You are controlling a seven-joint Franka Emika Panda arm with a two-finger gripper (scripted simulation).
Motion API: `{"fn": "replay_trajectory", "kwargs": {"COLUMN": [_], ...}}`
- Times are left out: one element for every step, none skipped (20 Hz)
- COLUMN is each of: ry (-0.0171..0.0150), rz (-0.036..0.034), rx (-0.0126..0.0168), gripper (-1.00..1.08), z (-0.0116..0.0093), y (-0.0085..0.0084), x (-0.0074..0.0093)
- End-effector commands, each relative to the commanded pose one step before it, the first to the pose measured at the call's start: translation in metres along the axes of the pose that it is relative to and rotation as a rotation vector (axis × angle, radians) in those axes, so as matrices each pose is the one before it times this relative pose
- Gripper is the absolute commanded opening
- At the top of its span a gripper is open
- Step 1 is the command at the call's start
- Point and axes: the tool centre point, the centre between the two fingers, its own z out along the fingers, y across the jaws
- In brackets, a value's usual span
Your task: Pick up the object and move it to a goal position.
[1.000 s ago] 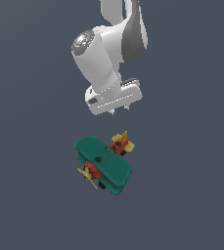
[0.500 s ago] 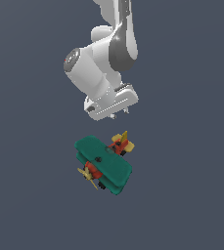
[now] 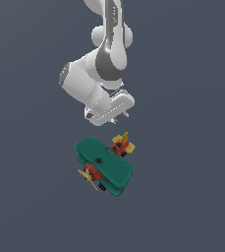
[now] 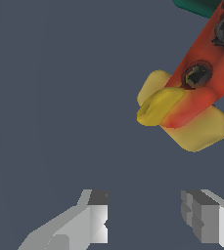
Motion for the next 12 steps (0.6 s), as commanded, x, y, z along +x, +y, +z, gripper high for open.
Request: {"fn": "replay_trajectory", "kwargs": {"ry": [0.01630,0.00680,0.00707,0.00734,0.00762,0.00788,0.00814,0.00841,0.00868,0.00893,0.00919,0.00944], "rz": [-0.00028,0.00005,0.00006,0.00008,0.00009,0.00010,0.00011,0.00012,0.00013,0.00014,0.00015,0.00015], "rx": [0.03696,0.01431,0.01423,0.01413,0.01405,0.01395,0.01383,0.01373,0.01363,0.01350,0.01339,0.01327], "gripper": [0.28,0.28,0.28,0.28,0.28,0.28,0.28,0.28,0.28,0.28,0.28,0.28], "z": [0.00311,0.00111,0.00105,0.00099,0.00093,0.00088,0.00082,0.00076,0.00070,0.00065,0.00060,0.00054], "y": [0.00286,0.00118,0.00118,0.00119,0.00119,0.00120,0.00120,0.00120,0.00120,0.00120,0.00120,0.00120], "x": [0.00086,0.00033,0.00034,0.00036,0.00038,0.00039,0.00041,0.00043,0.00044,0.00046,0.00048,0.00050]}}
